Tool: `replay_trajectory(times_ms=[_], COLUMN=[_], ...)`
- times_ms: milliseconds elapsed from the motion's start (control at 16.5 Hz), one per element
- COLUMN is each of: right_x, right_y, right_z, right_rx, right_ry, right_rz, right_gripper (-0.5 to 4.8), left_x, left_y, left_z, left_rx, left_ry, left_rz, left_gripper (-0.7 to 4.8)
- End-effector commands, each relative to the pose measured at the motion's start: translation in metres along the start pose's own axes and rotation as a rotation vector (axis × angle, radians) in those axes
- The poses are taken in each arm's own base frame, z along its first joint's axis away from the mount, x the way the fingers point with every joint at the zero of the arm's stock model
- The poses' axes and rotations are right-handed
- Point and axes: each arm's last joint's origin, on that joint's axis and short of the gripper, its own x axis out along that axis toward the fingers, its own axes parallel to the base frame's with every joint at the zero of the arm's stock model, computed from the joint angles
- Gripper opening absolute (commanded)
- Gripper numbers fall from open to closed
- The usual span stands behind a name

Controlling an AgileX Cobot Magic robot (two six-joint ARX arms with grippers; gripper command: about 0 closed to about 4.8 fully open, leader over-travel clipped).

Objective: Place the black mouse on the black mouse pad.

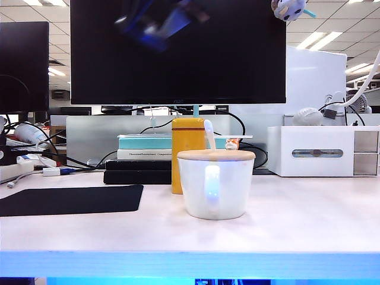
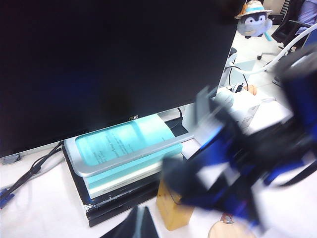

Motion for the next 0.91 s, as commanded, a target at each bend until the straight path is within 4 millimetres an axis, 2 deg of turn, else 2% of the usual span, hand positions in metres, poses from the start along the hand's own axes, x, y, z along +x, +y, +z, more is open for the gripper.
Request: replay_trajectory(times_ms=[60,242,302,483,725,907], right_x=[0.039,0.081,0.101,0.138,0.179,0.201], right_y=[0.019,0.026,0.025,0.018,0.01,0.008], right_z=[0.001,-0.009,-0.015,-0.027,-0.054,-0.071], right_rx=[-0.045,-0.062,-0.061,-0.013,0.012,0.065], right_ry=[-0.035,-0.015,-0.011,-0.02,0.059,0.105], right_rz=[0.067,0.085,0.086,0.077,0.054,0.052], right_gripper=[3.23,3.23,3.23,3.23,3.23,3.23], left_x=[-0.002,-0.002,-0.002,-0.002,-0.002,-0.002], left_y=[-0.001,-0.001,-0.001,-0.001,-0.001,-0.001], left_z=[0.003,0.003,0.003,0.002,0.002,0.002], left_rx=[0.007,0.007,0.007,0.002,0.001,0.001], left_ry=[-0.018,-0.018,-0.018,-0.015,-0.014,-0.013], left_rz=[-0.006,-0.006,-0.006,-0.007,-0.01,-0.01], left_gripper=[-0.05,-0.05,-0.05,-0.05,-0.05,-0.05])
